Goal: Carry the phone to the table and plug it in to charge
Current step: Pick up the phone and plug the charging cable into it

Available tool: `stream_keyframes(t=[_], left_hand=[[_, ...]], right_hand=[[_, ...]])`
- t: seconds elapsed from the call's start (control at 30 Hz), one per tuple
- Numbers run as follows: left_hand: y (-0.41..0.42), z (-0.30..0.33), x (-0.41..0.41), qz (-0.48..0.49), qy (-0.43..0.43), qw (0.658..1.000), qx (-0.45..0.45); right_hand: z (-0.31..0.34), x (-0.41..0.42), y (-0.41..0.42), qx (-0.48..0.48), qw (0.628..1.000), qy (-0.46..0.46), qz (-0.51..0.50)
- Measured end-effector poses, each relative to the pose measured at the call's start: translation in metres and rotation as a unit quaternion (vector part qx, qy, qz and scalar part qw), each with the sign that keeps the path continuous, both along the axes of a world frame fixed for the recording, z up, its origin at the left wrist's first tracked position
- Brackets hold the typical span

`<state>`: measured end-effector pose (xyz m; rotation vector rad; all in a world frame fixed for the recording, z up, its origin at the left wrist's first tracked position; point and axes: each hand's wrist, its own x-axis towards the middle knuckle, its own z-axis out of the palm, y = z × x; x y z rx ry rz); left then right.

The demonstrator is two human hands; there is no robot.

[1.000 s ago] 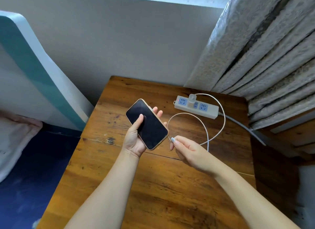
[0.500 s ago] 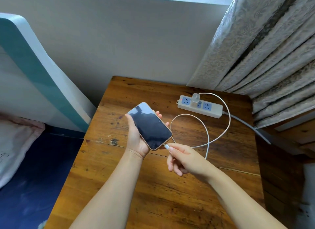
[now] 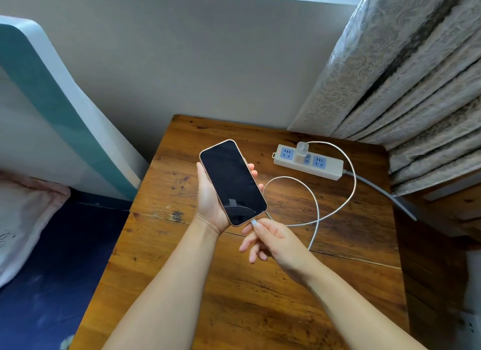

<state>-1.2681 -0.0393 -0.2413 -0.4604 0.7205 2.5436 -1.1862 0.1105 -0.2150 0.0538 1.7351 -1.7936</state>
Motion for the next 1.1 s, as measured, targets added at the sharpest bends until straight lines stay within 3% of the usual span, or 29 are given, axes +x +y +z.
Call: stream_keyframes(t=[0.23, 0.53, 0.8, 1.1], left_hand=[[0.003, 0.001, -0.001, 0.015, 0.001, 1.0, -0.014], [0.003, 0.004, 0.004, -0.018, -0.008, 1.0, 0.016], [-0.011, 0.007, -0.003, -0.009, -0.016, 0.994, -0.108], [-0.023, 0.011, -0.005, -0.018, -0.013, 0.991, -0.135]], right_hand=[[-0.002, -0.008, 0.005, -0.018, 0.999, -0.031, 0.01], [-0.006, -0.021, 0.026, -0.185, 0.971, -0.128, -0.085], [-0.017, -0.017, 0.025, -0.216, 0.955, -0.159, -0.125], [-0.022, -0.013, 0.029, -0.227, 0.949, -0.176, -0.13]])
